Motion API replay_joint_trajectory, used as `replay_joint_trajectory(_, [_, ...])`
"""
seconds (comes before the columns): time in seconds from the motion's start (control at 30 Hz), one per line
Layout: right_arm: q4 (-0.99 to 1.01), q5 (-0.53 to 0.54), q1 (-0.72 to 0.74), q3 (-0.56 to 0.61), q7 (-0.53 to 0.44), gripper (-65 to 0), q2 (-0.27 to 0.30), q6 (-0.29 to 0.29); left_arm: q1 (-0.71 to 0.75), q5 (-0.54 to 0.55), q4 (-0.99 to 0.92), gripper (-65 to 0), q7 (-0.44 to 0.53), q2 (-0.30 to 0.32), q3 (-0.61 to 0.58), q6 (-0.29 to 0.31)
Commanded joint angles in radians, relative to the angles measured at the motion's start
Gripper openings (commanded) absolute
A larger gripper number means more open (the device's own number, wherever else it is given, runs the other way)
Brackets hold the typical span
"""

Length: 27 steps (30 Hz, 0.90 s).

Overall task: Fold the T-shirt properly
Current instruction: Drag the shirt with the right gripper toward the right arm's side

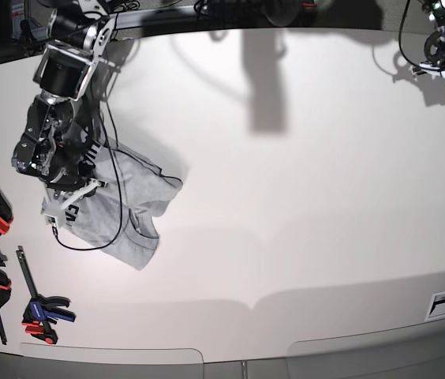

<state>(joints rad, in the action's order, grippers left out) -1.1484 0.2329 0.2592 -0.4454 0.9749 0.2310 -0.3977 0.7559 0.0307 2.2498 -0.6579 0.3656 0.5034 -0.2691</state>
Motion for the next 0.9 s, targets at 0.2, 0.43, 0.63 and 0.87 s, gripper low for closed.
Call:
replay_joint_trajectory(0.2, [-0.298, 0.148, 0.015, 0.000, 0.018, -65.0, 0.010, -0.106, 0.006, 0.008, 0.018, -65.0, 0.031, 0.012, 0.008, 0.001])
replay_joint_trajectory(0.43, [-0.485, 0.486, 0.060, 0.005, 0.104, -65.0, 0.016, -0.300, 0.006, 0.008, 0.018, -65.0, 0.031, 0.012, 0.008, 0.002])
replay_joint_trajectory(0.63, [-0.443, 0.526, 0.115, 0.136, 0.175, -65.0, 0.101, -0.300, 0.006, 0.008, 0.018, -65.0, 0.031, 0.011, 0.008, 0.002])
replay_joint_trajectory(0.87, [-0.337, 0.527, 0.190, 0.484, 0.187, -65.0, 0.262, -0.300, 0.006, 0.008, 0.018, -65.0, 0.031, 0.011, 0.008, 0.002])
